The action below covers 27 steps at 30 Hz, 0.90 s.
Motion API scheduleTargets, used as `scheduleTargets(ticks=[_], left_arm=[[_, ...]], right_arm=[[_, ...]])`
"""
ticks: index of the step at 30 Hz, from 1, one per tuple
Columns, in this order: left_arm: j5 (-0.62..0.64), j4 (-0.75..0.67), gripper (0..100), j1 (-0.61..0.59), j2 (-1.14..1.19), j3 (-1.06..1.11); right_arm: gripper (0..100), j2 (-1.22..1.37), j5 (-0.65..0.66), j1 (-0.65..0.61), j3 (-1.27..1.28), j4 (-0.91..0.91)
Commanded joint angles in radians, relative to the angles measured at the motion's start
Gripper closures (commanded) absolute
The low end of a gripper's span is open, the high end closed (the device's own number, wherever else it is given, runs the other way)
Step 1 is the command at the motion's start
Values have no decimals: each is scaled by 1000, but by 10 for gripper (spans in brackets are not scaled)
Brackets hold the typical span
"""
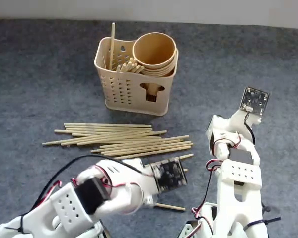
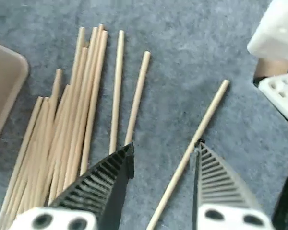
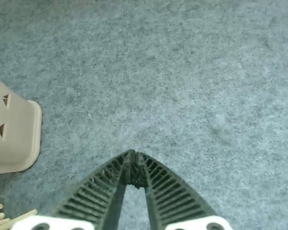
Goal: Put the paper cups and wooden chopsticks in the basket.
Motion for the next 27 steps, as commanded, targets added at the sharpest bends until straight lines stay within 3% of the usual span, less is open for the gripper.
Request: scheduleTargets(ticks=[1, 7, 19, 27], left_arm=[[-8, -2, 792, 119, -16, 58], [-32, -49, 793, 157, -15, 185], [-91, -201, 796, 58, -15, 377], [-146, -281, 796, -85, -15, 417]], right_arm=[[989, -24, 14, 8, -8, -27], [989, -24, 14, 8, -8, -27], [988, -24, 14, 8, -8, -27], [988, -24, 14, 7, -8, -27]])
